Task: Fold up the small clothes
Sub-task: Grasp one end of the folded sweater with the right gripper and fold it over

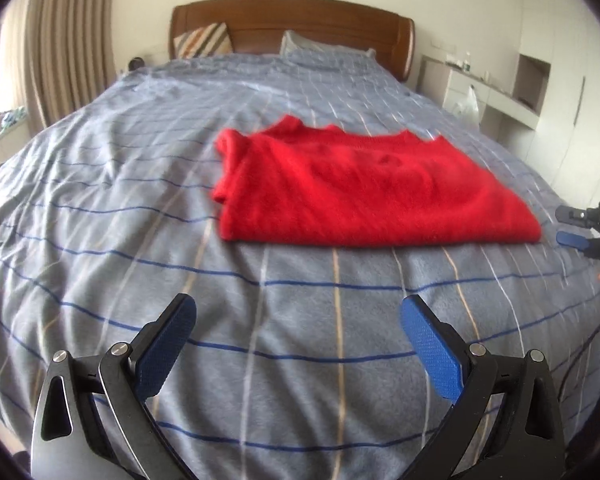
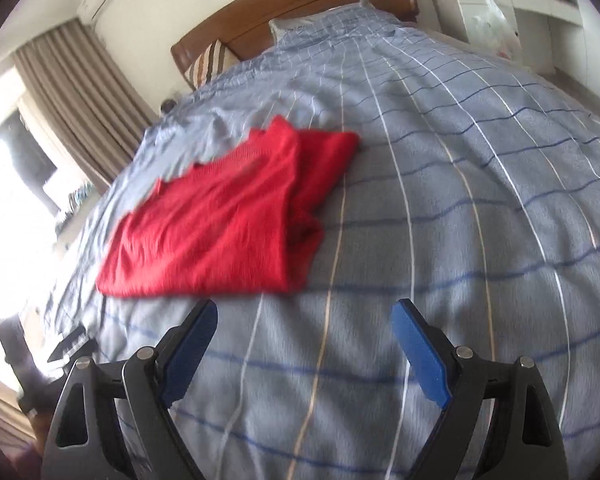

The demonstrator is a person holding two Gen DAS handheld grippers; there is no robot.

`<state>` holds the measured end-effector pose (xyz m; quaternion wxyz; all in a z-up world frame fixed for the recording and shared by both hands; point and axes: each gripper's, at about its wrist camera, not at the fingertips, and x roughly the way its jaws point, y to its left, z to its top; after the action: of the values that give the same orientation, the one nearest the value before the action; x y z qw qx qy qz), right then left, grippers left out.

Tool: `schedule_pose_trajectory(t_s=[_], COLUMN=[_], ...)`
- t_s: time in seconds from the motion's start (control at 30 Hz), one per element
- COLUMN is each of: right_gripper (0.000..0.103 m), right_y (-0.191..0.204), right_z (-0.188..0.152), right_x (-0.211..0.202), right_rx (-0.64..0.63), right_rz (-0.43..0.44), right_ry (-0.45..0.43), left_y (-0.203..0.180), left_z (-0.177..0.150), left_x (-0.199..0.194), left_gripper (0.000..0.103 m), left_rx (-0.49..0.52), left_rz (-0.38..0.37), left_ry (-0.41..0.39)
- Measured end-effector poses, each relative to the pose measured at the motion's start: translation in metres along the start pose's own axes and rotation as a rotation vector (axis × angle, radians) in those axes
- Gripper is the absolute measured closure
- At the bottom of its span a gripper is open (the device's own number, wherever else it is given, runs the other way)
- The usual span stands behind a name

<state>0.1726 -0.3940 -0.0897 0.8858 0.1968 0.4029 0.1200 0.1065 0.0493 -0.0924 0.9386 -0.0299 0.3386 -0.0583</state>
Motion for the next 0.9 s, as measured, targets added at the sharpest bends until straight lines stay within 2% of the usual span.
schedule_pose_trajectory(t_s=[0.07, 0.17, 0.23, 0.3, 0.33, 0.37, 0.4, 0.43, 0.5, 0.6, 0.73, 0.9], right_gripper=[0.015, 0.015, 0.015, 0.023, 0.041, 0.067, 0.083, 0.09, 0.091, 0.091, 0.091, 0.091], right_y=[-0.008, -0.008, -0.008, -0.006, -0.002, 0.004, 0.011, 0.016, 0.025, 0.059, 0.137, 0.235], right_z=[0.032, 0.068, 0.08, 0.081, 0.08, 0.078, 0.077, 0.076, 0.082, 0.103, 0.119, 0.107], right_x=[0.014, 0.047, 0.074, 0.099, 0.109, 0.117, 0.122, 0.124, 0.12, 0.106, 0.111, 0.158], right_rx=[0.066, 0.121, 0.176, 0.199, 0.196, 0.175, 0.145, 0.133, 0.149, 0.142, 0.062, -0.075], right_rz=[0.048, 0.077, 0.094, 0.073, 0.076, 0.075, 0.056, 0.045, 0.017, 0.078, 0.176, 0.219], right_ry=[0.004, 0.025, 0.082, 0.142, 0.174, 0.208, 0.243, 0.268, 0.256, 0.199, 0.199, 0.266], left_y=[0.017, 0.036, 0.037, 0.034, 0.033, 0.031, 0.03, 0.03, 0.033, 0.049, 0.081, 0.12], left_z=[0.0, -0.007, -0.009, -0.009, -0.009, -0.009, -0.009, -0.009, -0.005, -0.001, 0.004, -0.001], left_x=[-0.002, 0.002, 0.006, 0.007, 0.007, 0.007, 0.007, 0.007, 0.007, 0.004, -0.002, -0.003], left_gripper=[0.001, 0.001, 0.001, 0.001, 0.001, 0.001, 0.001, 0.001, 0.001, 0.001, 0.001, 0.001], left_rx=[-0.063, -0.118, -0.1, -0.07, -0.058, -0.049, -0.043, -0.04, -0.046, -0.09, -0.181, -0.344], left_rz=[0.013, 0.013, 0.046, 0.064, 0.064, 0.063, 0.063, 0.068, 0.096, 0.16, 0.257, 0.282], left_ry=[-0.034, -0.036, -0.015, -0.018, -0.019, -0.016, -0.013, -0.012, -0.017, -0.044, -0.078, -0.067])
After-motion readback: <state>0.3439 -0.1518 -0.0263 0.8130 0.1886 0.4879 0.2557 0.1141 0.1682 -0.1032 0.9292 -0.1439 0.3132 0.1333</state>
